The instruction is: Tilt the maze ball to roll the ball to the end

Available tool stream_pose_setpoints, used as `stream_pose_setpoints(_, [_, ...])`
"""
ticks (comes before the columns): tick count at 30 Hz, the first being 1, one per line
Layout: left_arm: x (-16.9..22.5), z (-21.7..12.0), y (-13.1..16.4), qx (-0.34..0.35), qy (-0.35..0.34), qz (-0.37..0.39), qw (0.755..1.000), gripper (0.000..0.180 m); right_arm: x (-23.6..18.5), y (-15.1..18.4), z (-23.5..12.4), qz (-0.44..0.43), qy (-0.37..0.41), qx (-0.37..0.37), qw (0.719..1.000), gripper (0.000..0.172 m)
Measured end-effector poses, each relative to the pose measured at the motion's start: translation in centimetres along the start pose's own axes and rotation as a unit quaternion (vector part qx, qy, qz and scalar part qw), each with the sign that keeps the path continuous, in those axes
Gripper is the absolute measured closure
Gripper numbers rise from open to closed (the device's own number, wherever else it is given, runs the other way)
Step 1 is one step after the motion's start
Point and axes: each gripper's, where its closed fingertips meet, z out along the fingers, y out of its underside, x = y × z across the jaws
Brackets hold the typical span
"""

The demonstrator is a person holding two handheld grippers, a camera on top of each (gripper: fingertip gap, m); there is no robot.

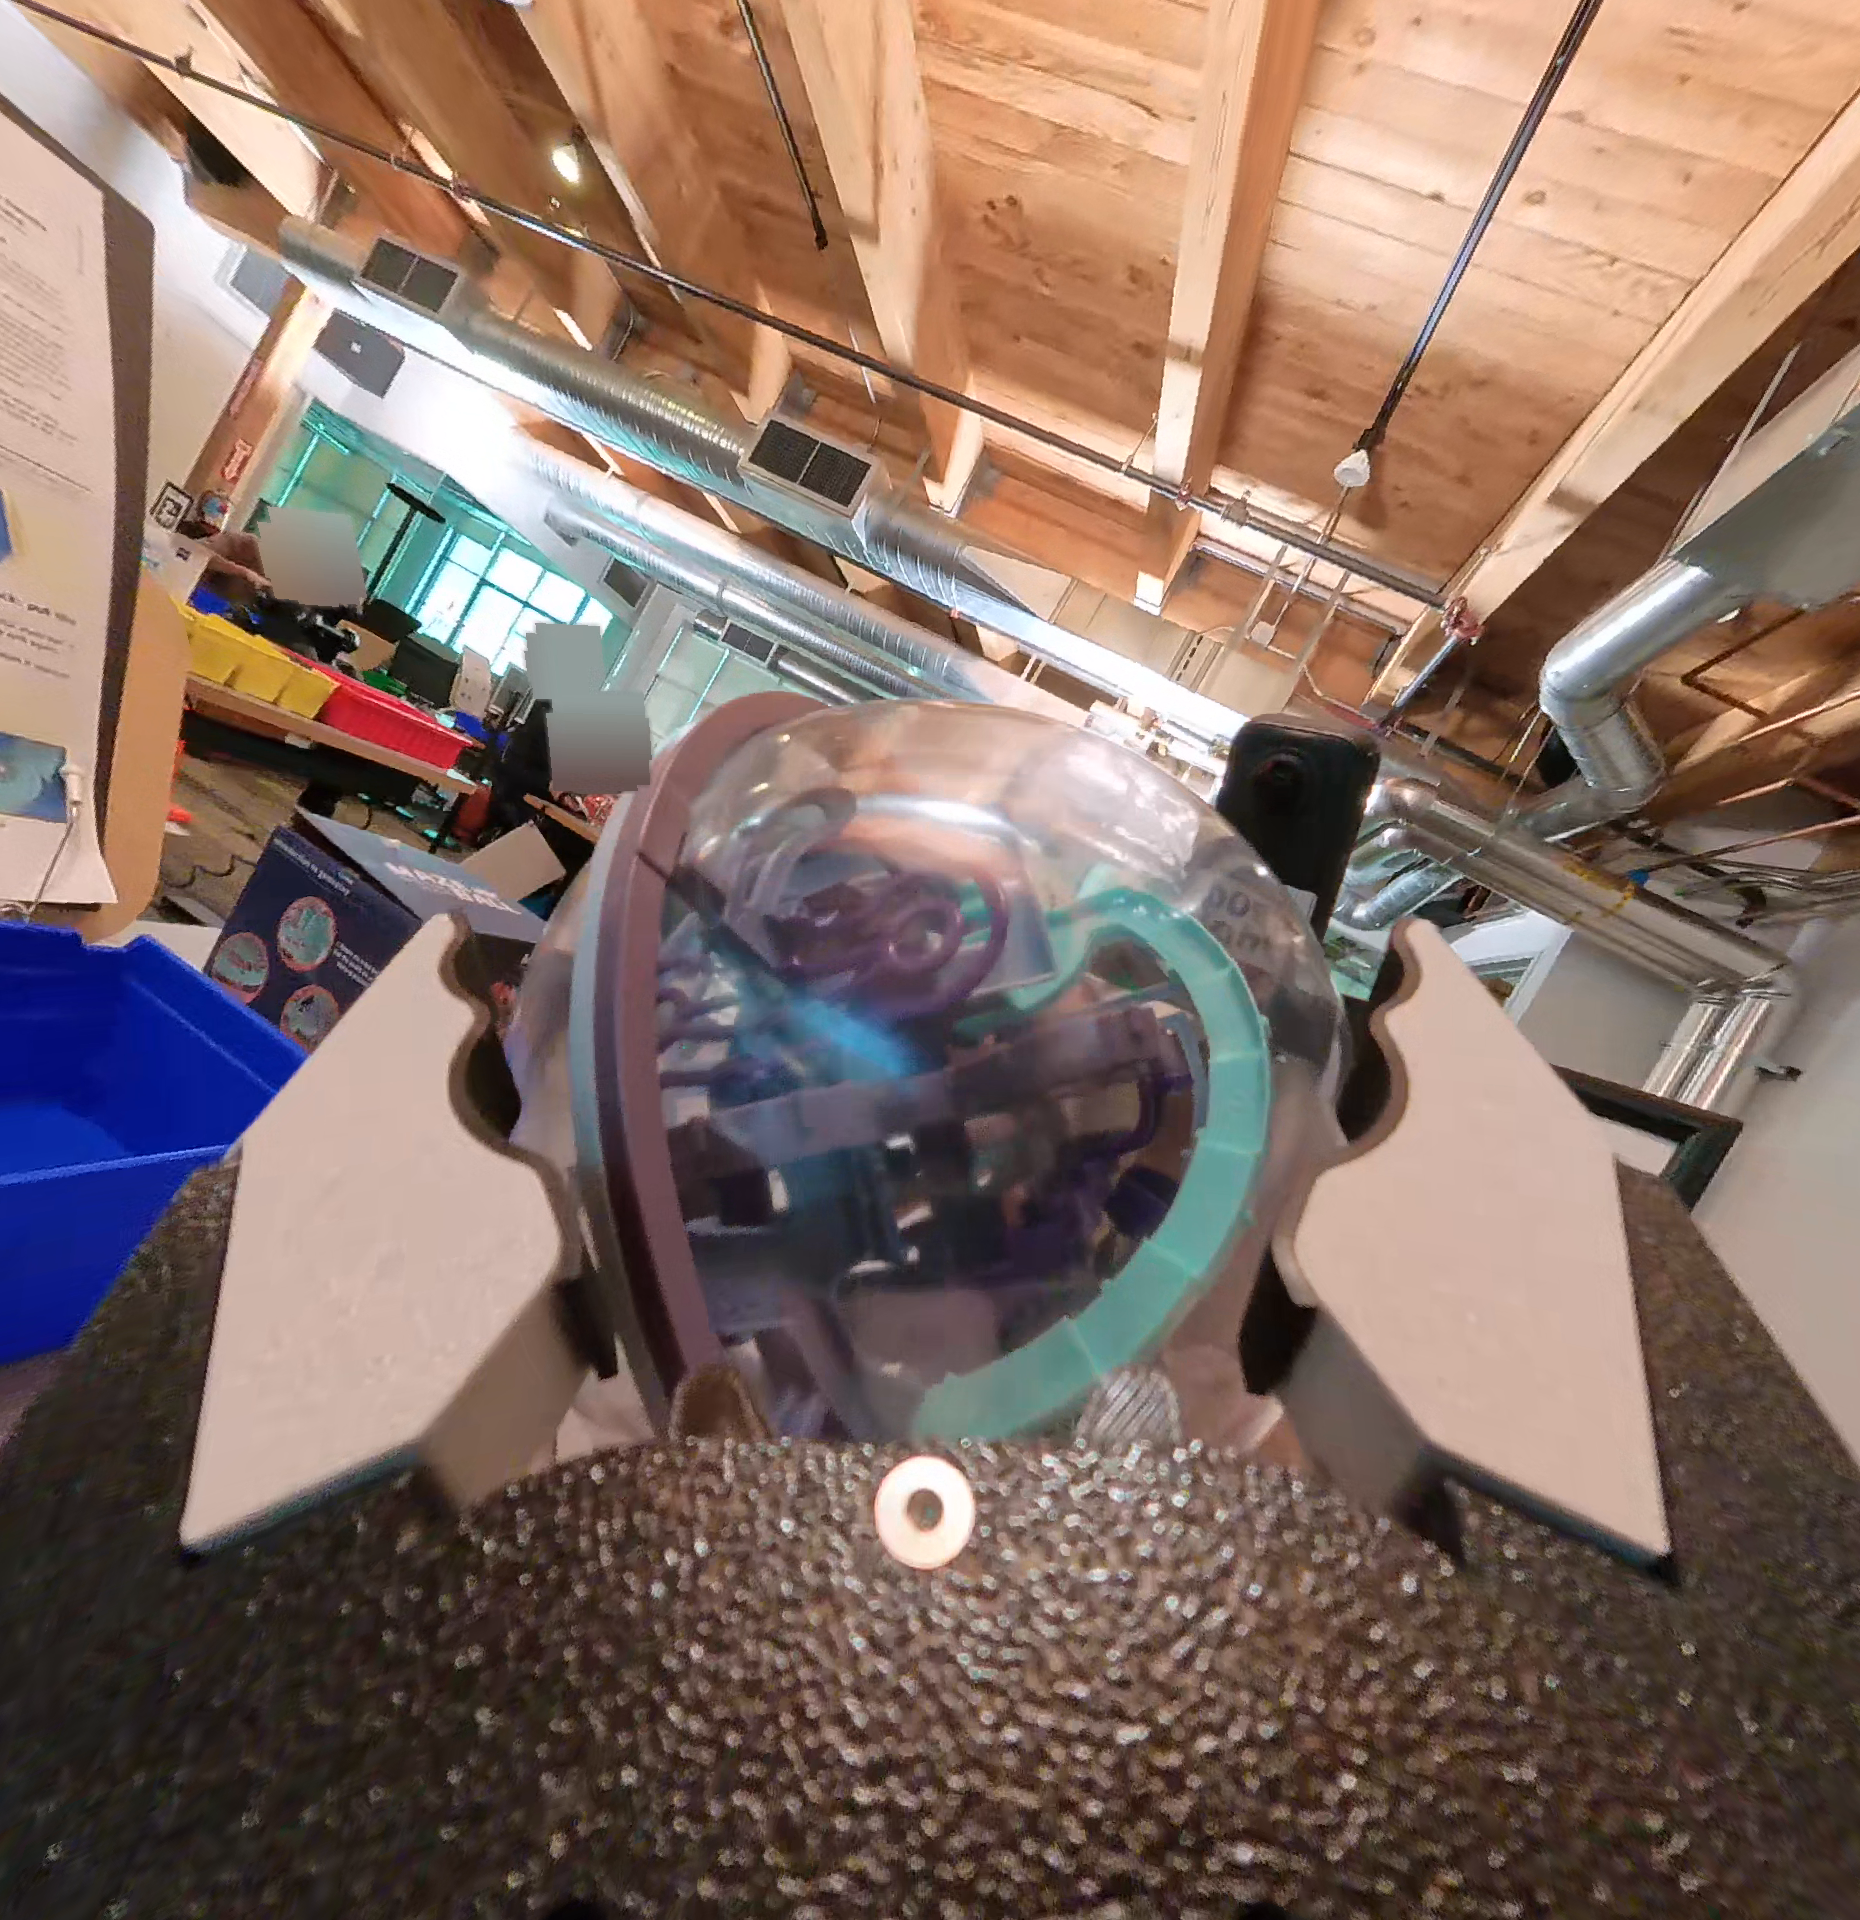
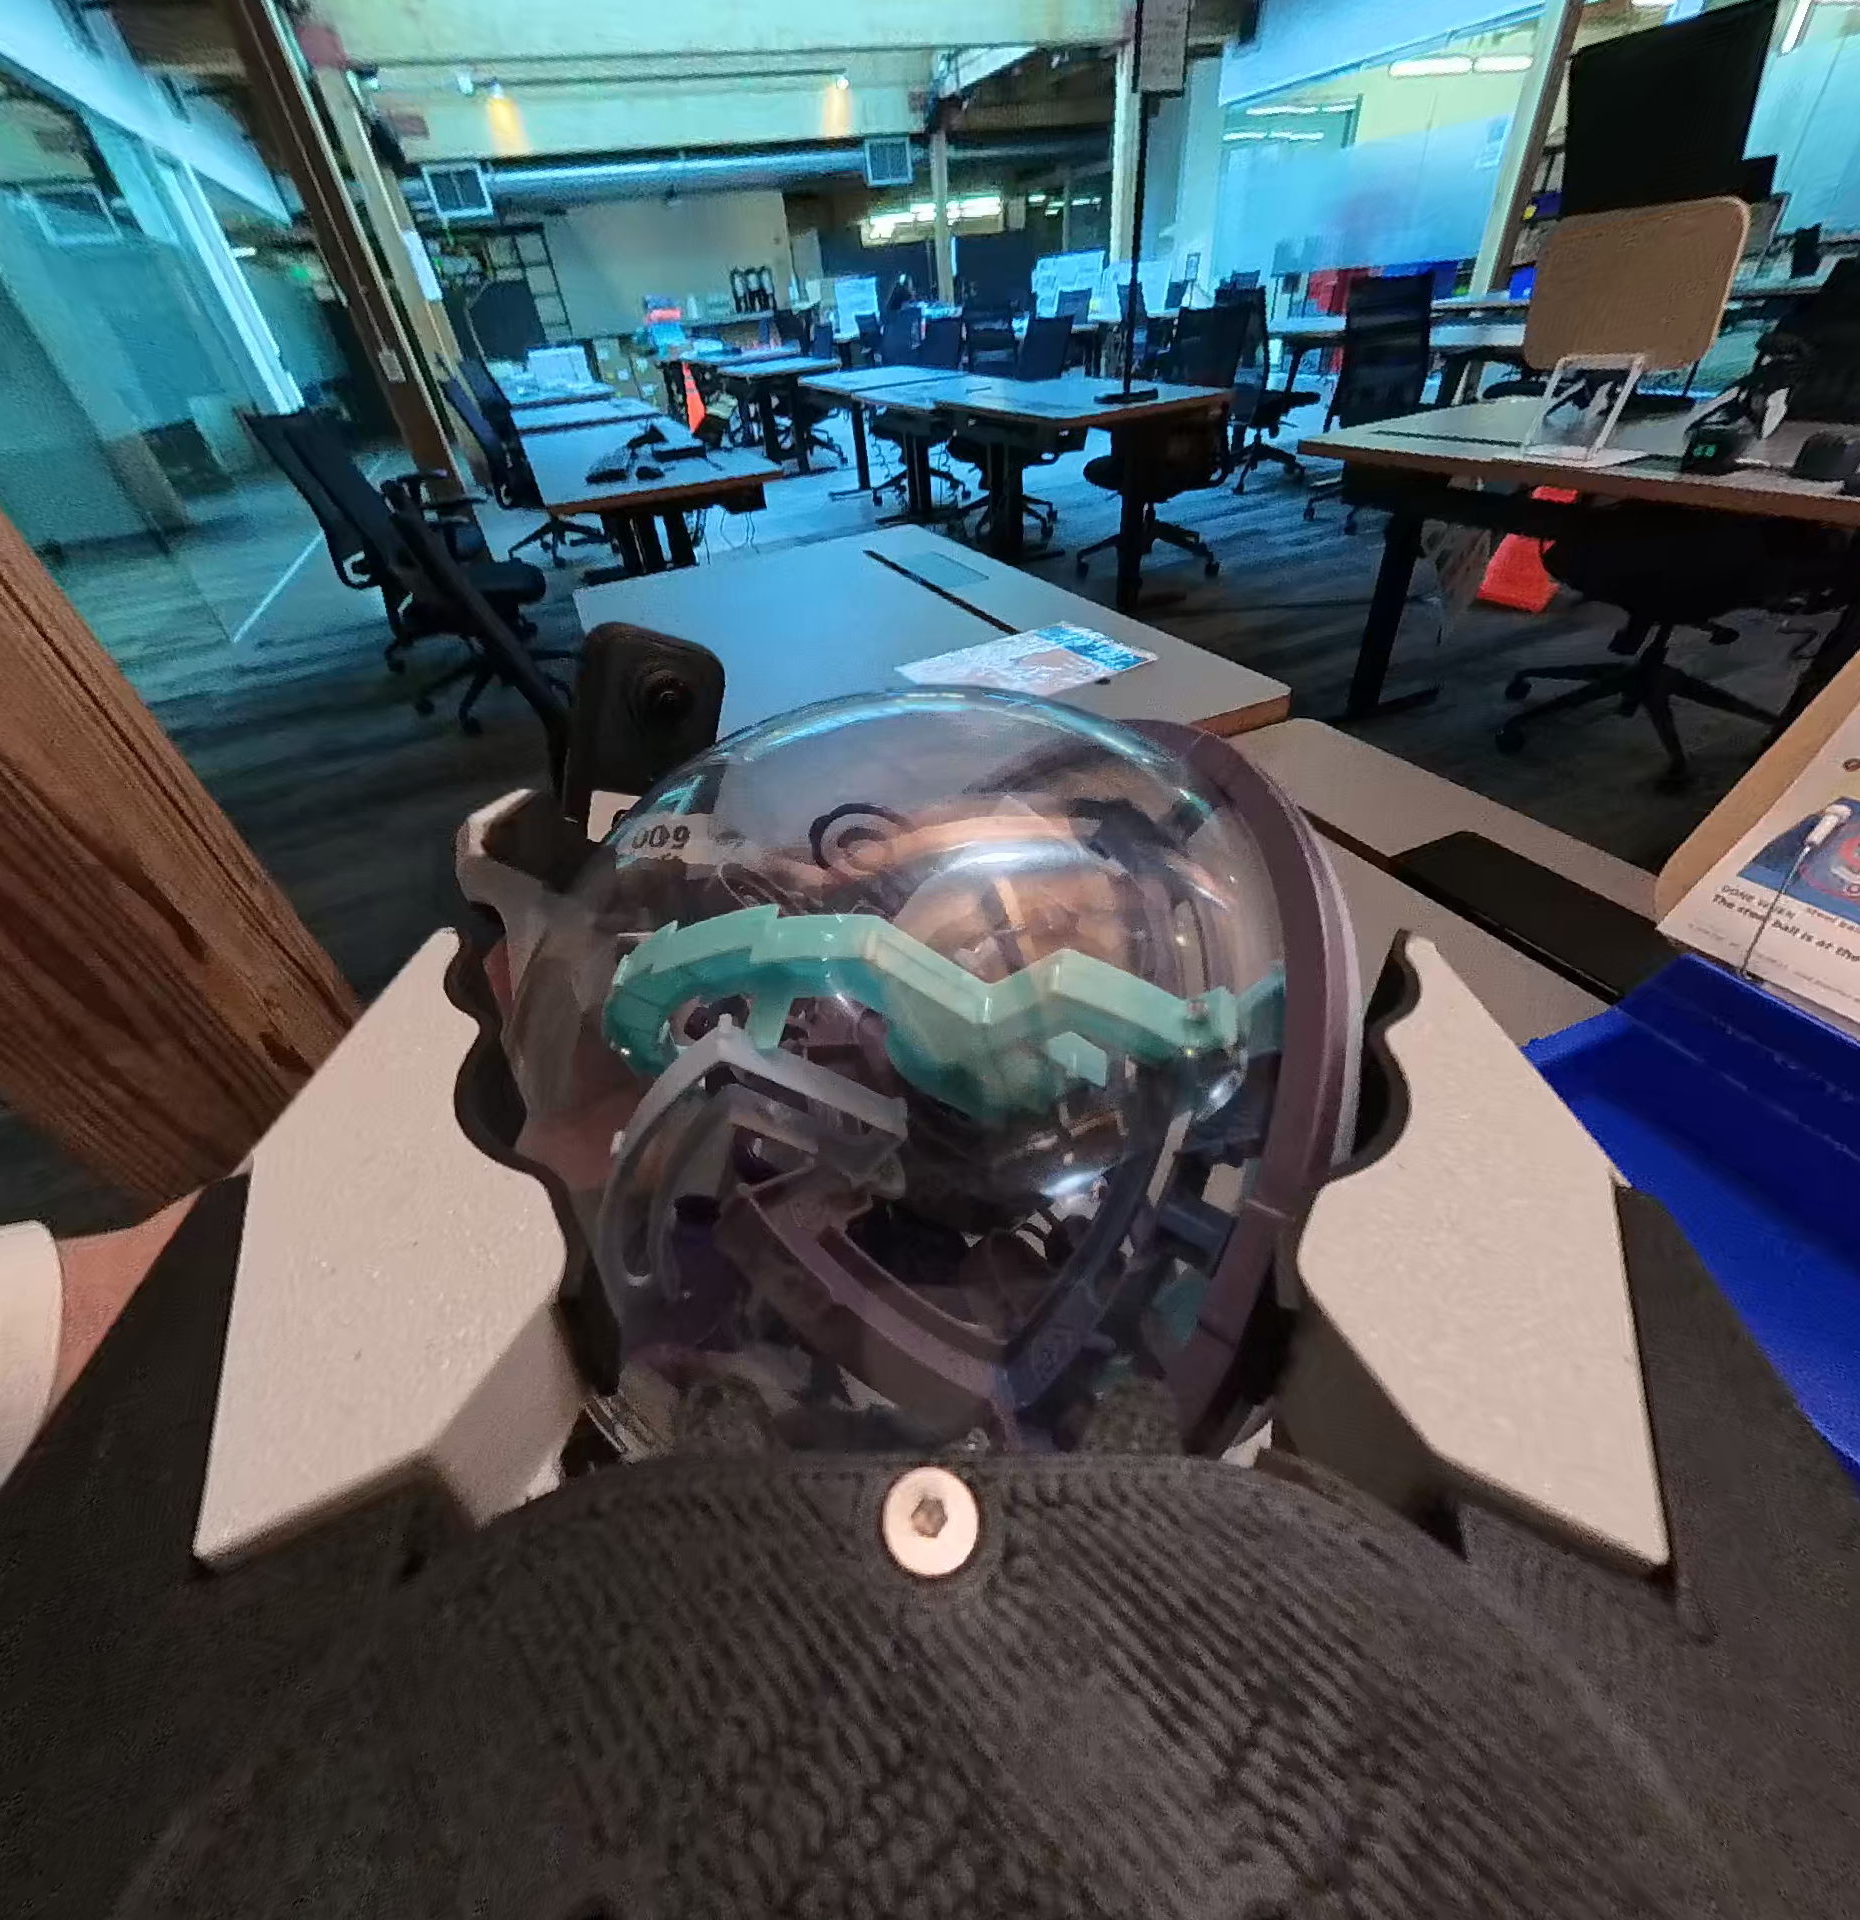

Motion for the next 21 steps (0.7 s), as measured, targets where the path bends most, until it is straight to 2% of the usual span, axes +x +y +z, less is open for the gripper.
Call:
stream_pose_setpoints(4, [0.7,-0.3,-0.3,0.017,0.020,0.036,0.999,0.024,-0.9,-0.6,0.0,-0.056,-0.022,0.008,0.998,0.014])
stream_pose_setpoints(7, [3.3,-0.4,-1.3,0.028,0.051,0.121,0.991,0.024,-3.3,-2.3,-0.7,-0.153,-0.053,0.050,0.986,0.014])
stream_pose_setpoints(13, [10.3,-1.2,-3.3,0.068,0.113,0.277,0.952,0.024,-9.2,-5.6,-3.2,-0.320,-0.086,0.134,0.934,0.014])
stream_pose_setpoints(18, [18.0,-2.5,-3.7,0.104,0.183,0.395,0.894,0.024,-15.2,-7.7,-6.3,-0.450,-0.090,0.192,0.867,0.014])
stream_pose_setpoints(21, [19.1,-1.8,-4.5,0.099,0.172,0.409,0.891,0.024,-15.3,-9.1,-6.9,-0.440,-0.103,0.208,0.867,0.014])
